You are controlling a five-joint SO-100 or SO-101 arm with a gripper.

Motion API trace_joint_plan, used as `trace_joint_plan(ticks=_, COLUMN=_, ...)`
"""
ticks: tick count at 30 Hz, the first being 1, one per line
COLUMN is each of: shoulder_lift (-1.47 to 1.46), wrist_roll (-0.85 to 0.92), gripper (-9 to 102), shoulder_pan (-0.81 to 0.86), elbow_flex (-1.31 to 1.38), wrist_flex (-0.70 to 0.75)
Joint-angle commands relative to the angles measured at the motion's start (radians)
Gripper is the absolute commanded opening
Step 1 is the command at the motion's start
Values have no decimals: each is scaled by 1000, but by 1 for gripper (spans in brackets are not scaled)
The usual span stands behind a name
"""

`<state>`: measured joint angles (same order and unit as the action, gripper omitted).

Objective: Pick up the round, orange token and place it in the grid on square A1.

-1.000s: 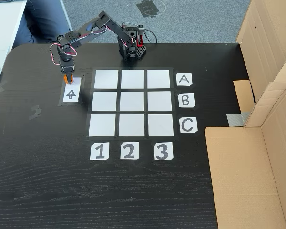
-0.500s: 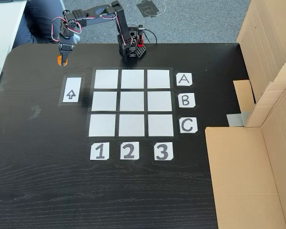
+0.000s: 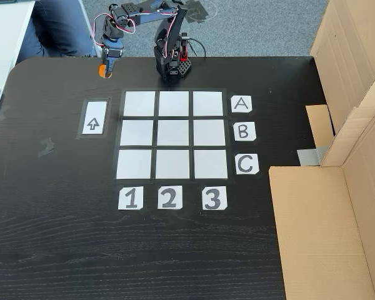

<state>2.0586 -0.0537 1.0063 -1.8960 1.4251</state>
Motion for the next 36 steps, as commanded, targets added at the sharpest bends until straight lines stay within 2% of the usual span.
trace_joint_plan(ticks=1, shoulder_lift=104, wrist_roll=8, gripper=1, shoulder_pan=-41, elbow_flex=-103, wrist_flex=-9)
trace_joint_plan(ticks=8, shoulder_lift=232, wrist_roll=8, gripper=1, shoulder_pan=-138, elbow_flex=-356, wrist_flex=-20)
trace_joint_plan(ticks=14, shoulder_lift=222, wrist_roll=3, gripper=1, shoulder_pan=-178, elbow_flex=-477, wrist_flex=-78)
trace_joint_plan(ticks=36, shoulder_lift=-21, wrist_roll=2, gripper=1, shoulder_pan=-242, elbow_flex=-528, wrist_flex=-345)
